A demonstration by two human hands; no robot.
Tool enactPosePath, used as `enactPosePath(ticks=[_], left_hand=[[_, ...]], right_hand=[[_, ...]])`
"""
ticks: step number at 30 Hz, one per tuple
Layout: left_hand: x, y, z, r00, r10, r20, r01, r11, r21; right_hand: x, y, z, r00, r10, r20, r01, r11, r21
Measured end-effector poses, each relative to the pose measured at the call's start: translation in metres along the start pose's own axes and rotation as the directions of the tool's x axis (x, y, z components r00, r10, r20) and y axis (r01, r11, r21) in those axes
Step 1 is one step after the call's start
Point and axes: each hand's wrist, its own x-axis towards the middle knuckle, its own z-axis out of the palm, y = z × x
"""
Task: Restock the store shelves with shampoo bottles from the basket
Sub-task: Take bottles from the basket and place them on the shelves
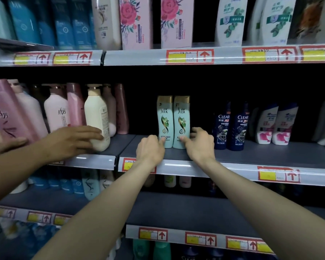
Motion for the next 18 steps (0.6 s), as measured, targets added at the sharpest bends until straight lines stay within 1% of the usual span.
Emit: enactPosePath(ticks=[2, 4, 5, 7, 10, 11, 14, 16, 18], left_hand=[[-0.012, 0.003, -0.012, 0.994, -0.018, -0.104, -0.007, 0.972, -0.236], [-0.032, 0.007, -0.023, 0.978, 0.003, -0.210, -0.082, 0.926, -0.369], [-0.044, 0.010, -0.026, 0.973, 0.025, -0.228, -0.118, 0.906, -0.407], [-0.069, 0.012, -0.026, 0.975, 0.056, -0.217, -0.156, 0.865, -0.478], [-0.108, 0.012, -0.012, 0.987, 0.054, -0.149, -0.131, 0.803, -0.582], [-0.123, 0.011, -0.003, 0.992, 0.064, -0.109, -0.116, 0.801, -0.588], [-0.167, 0.004, 0.033, 0.995, 0.100, 0.004, -0.083, 0.849, -0.522], [-0.196, -0.006, 0.058, 0.992, 0.118, 0.037, -0.087, 0.878, -0.470], [-0.223, -0.018, 0.081, 0.989, 0.133, 0.058, -0.097, 0.903, -0.418]], right_hand=[[-0.009, -0.003, -0.012, 0.997, -0.066, -0.050, 0.070, 0.995, 0.070], [-0.019, -0.005, -0.028, 0.987, -0.118, -0.110, 0.132, 0.984, 0.122], [-0.025, -0.004, -0.037, 0.983, -0.129, -0.131, 0.148, 0.979, 0.142], [-0.039, 0.001, -0.056, 0.984, -0.127, -0.127, 0.150, 0.971, 0.185], [-0.069, 0.017, -0.081, 0.989, -0.136, -0.055, 0.145, 0.965, 0.219], [-0.081, 0.025, -0.087, 0.989, -0.149, -0.015, 0.149, 0.966, 0.211], [-0.121, 0.056, -0.101, 0.974, -0.184, 0.134, 0.164, 0.975, 0.150], [-0.150, 0.080, -0.109, 0.944, -0.229, 0.239, 0.214, 0.973, 0.088], [-0.178, 0.108, -0.114, 0.912, -0.242, 0.333, 0.231, 0.970, 0.073]])
